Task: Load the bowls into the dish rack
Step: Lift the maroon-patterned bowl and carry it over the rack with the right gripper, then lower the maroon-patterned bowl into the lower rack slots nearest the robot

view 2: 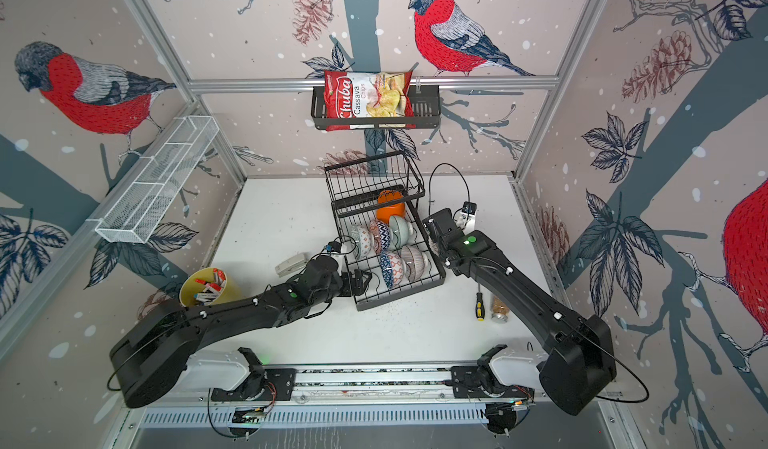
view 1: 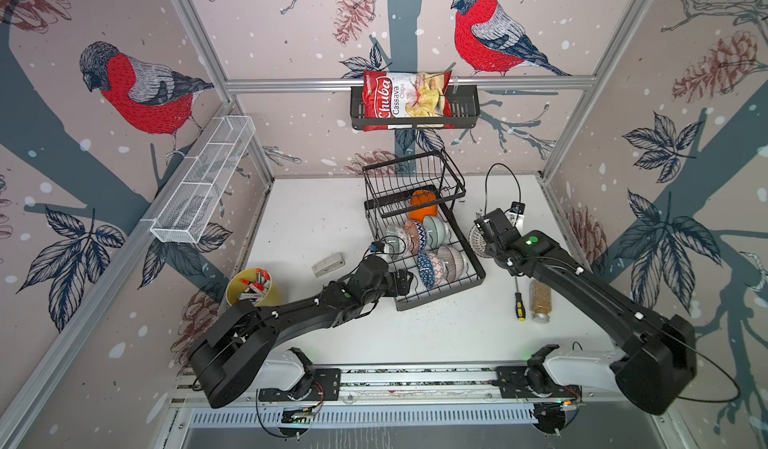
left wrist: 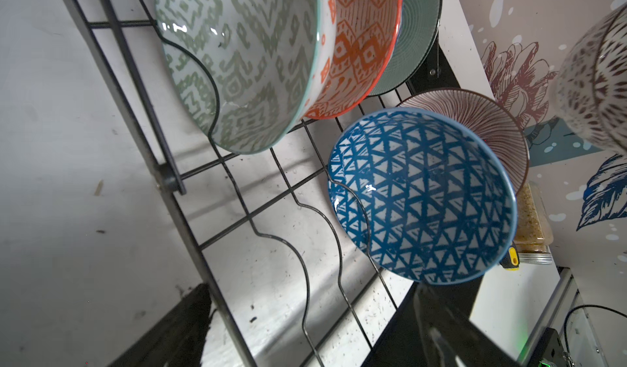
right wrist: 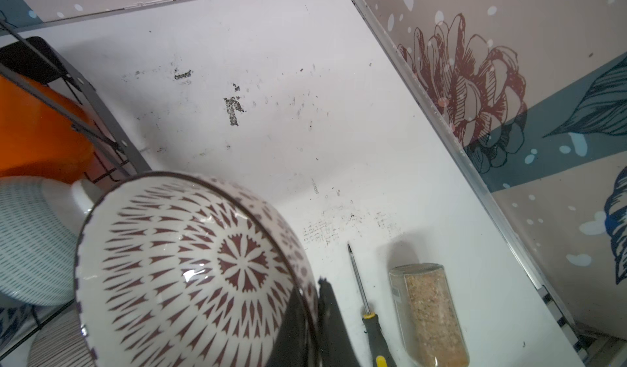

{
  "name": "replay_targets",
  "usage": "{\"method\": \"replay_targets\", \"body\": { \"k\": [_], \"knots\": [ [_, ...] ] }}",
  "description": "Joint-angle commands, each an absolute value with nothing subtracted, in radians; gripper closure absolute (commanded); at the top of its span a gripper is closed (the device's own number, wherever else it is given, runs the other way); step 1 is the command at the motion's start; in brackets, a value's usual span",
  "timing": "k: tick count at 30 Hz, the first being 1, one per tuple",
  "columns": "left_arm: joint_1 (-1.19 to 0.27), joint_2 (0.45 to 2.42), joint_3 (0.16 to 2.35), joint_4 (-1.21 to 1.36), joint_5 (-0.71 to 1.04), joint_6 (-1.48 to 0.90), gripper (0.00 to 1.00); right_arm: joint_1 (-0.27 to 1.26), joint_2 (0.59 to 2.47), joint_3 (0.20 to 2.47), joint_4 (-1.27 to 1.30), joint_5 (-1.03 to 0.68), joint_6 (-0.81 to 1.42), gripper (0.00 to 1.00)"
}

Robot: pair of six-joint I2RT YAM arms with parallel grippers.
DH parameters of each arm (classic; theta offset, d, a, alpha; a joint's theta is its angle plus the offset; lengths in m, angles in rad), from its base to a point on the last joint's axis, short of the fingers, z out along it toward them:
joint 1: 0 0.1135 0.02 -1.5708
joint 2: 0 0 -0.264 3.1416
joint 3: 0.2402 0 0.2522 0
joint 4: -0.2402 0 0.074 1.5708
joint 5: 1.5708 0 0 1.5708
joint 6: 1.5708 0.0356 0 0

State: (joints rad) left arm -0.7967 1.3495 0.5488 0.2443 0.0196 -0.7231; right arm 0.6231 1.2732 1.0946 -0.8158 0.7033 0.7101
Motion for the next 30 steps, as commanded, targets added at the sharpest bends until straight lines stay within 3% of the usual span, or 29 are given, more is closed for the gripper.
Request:
{"method": "replay_targets", "body": {
  "k": [1, 13, 21, 30],
  "knots": [
    [-0.803, 1.365, 0.573, 0.352, 0.072, -0.688, 0.07, 0.668, 1.267, 1.122, -0.831, 0.808, 0.715, 1.00],
    [-0.804, 1.207, 0.514, 0.357, 0.011, -0.600, 0.07, 0.919, 1.315, 1.218, -0.818, 0.944, 0.608, 1.00],
    [-0.795, 1.003, 0.428, 0.322, -0.147, -0.611, 0.06, 1.043, 1.420, 1.284, -0.819, 0.993, 0.559, 1.00],
    [-0.640, 0.857, 0.379, 0.275, -0.118, -0.668, 0.06, 1.168, 1.542, 1.344, -0.838, 1.044, 0.567, 1.00]
  ]
}}
